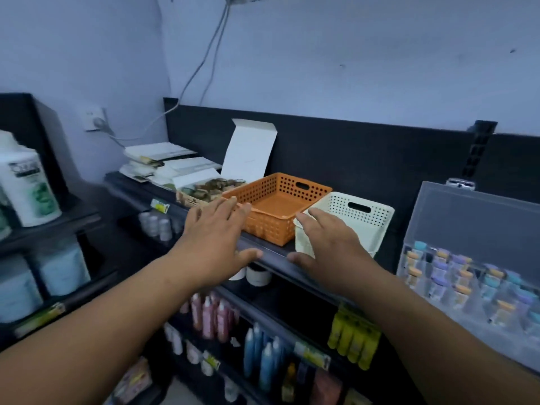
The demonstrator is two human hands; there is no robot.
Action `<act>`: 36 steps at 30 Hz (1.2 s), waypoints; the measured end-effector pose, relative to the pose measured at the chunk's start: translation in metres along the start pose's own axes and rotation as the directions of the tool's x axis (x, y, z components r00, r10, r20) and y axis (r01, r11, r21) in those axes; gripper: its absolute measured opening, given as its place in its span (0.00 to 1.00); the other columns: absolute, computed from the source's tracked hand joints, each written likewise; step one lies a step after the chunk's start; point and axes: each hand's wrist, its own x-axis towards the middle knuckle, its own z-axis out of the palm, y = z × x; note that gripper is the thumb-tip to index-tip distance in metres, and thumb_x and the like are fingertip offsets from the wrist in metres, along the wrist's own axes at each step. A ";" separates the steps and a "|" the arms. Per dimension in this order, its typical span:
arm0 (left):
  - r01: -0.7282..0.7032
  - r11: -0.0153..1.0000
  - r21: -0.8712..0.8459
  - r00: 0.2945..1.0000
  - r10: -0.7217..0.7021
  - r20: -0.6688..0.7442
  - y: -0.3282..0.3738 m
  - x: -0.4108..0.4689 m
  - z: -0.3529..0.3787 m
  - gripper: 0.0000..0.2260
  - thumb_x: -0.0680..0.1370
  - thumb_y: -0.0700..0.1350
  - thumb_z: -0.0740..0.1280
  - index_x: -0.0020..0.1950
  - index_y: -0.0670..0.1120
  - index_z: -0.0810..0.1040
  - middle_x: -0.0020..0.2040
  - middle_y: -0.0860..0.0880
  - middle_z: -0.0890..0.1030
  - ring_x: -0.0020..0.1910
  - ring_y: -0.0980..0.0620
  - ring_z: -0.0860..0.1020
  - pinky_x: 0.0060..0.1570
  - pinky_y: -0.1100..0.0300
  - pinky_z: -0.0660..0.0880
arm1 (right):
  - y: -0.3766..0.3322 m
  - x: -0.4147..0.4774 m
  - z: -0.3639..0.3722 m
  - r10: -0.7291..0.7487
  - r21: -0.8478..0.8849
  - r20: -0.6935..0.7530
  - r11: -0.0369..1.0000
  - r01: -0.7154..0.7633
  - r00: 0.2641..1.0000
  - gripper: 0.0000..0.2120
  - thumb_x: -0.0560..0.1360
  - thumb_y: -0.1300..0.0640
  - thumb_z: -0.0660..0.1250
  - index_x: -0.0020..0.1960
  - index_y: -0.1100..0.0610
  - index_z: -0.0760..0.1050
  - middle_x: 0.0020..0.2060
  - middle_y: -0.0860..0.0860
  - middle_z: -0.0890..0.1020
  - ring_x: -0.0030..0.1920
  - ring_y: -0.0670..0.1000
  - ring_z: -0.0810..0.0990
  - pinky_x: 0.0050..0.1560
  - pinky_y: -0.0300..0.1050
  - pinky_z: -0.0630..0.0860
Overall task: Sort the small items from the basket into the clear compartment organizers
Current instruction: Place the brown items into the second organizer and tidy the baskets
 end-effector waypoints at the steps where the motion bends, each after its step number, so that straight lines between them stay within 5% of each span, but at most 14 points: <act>1: 0.021 1.000 0.000 1.000 -0.021 -0.001 -0.014 0.000 0.001 0.39 0.74 0.70 0.55 0.78 0.54 0.45 0.79 0.50 0.48 0.77 0.49 0.46 0.74 0.45 0.46 | -0.009 0.010 0.003 -0.018 0.005 0.011 1.000 0.018 1.000 0.37 0.76 0.38 0.62 0.78 0.50 0.51 0.78 0.51 0.53 0.77 0.52 0.51 0.75 0.51 0.53; 14: 0.212 0.976 -0.054 0.977 -0.212 0.015 -0.143 0.076 0.025 0.38 0.75 0.65 0.61 0.78 0.52 0.48 0.79 0.49 0.52 0.76 0.48 0.53 0.74 0.49 0.55 | -0.055 0.183 0.048 -0.136 0.096 0.081 0.987 0.128 0.987 0.36 0.76 0.40 0.62 0.78 0.49 0.50 0.78 0.48 0.53 0.76 0.52 0.52 0.74 0.51 0.53; 19: 0.234 0.966 -0.108 0.972 -0.234 0.014 -0.179 0.127 0.035 0.36 0.76 0.62 0.63 0.78 0.50 0.52 0.78 0.49 0.56 0.75 0.48 0.57 0.73 0.52 0.58 | -0.057 0.258 0.065 -0.158 0.129 0.132 0.981 0.141 0.978 0.34 0.76 0.42 0.64 0.77 0.49 0.55 0.75 0.49 0.59 0.74 0.52 0.60 0.72 0.50 0.60; 28: 0.162 0.966 -0.200 0.983 -0.140 0.121 -0.227 0.211 0.075 0.31 0.76 0.56 0.67 0.76 0.50 0.60 0.73 0.50 0.64 0.71 0.51 0.64 0.69 0.57 0.62 | -0.070 0.350 0.093 -0.097 0.072 0.261 0.994 0.081 0.961 0.28 0.77 0.45 0.65 0.73 0.52 0.64 0.69 0.52 0.68 0.66 0.54 0.70 0.64 0.51 0.70; 36: -0.048 0.975 -0.216 0.943 0.115 0.311 -0.261 0.279 0.107 0.16 0.73 0.50 0.69 0.59 0.49 0.75 0.57 0.49 0.76 0.55 0.49 0.75 0.52 0.54 0.73 | -0.101 0.389 0.124 0.034 -0.022 0.370 0.999 -0.027 0.928 0.23 0.77 0.48 0.63 0.70 0.52 0.66 0.66 0.52 0.72 0.64 0.54 0.71 0.49 0.43 0.65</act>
